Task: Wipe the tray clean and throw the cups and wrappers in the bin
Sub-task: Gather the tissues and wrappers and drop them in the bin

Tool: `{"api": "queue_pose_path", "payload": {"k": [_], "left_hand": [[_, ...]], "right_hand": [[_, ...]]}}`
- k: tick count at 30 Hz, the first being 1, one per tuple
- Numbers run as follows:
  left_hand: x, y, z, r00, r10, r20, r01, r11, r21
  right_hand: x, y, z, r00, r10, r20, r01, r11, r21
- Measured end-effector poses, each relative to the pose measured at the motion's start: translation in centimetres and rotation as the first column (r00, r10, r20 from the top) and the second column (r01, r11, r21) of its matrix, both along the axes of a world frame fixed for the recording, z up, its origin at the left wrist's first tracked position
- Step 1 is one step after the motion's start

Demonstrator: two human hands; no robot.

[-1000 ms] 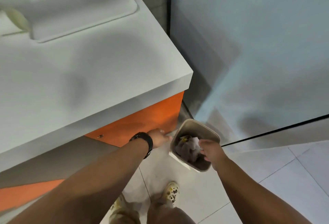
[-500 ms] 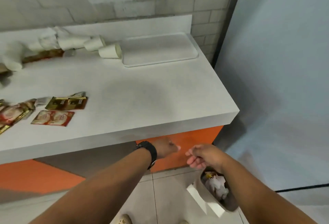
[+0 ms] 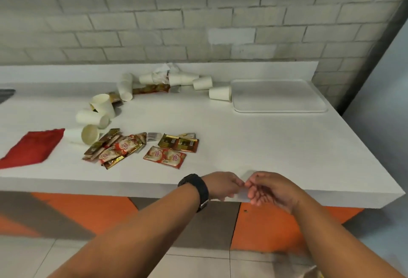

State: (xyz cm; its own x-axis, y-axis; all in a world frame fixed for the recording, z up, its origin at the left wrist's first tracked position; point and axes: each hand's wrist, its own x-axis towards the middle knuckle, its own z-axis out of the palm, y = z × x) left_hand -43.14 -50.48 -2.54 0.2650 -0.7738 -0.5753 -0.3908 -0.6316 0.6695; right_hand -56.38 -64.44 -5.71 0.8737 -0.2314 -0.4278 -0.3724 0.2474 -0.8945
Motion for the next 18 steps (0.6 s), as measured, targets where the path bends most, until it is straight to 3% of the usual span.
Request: {"api": "queue_pose_path", "payload": {"k": [9, 13, 18], "left_hand": [[9.0, 7.1, 1.2, 0.95, 0.303, -0.071, -0.311, 0.937, -0.157], [12.7, 9.9, 1.1, 0.907, 0.419, 0.032, -0.397, 0.88, -0.262], [16.6, 12.6, 1.2, 0.822, 0.553, 0.139, -0.479, 0.802, -0.358]], "right_hand": [[9.4, 4.9, 1.1, 0.988, -0.152, 0.012, 0.152, 0.975, -0.16], [13.1, 7.1, 1.6, 0.982, -0.186, -0.009, 0.172, 0.926, -0.337], [17.5, 8.2, 1.9, 0.979, -0.2, 0.034, 0.166, 0.692, -0.703]]}}
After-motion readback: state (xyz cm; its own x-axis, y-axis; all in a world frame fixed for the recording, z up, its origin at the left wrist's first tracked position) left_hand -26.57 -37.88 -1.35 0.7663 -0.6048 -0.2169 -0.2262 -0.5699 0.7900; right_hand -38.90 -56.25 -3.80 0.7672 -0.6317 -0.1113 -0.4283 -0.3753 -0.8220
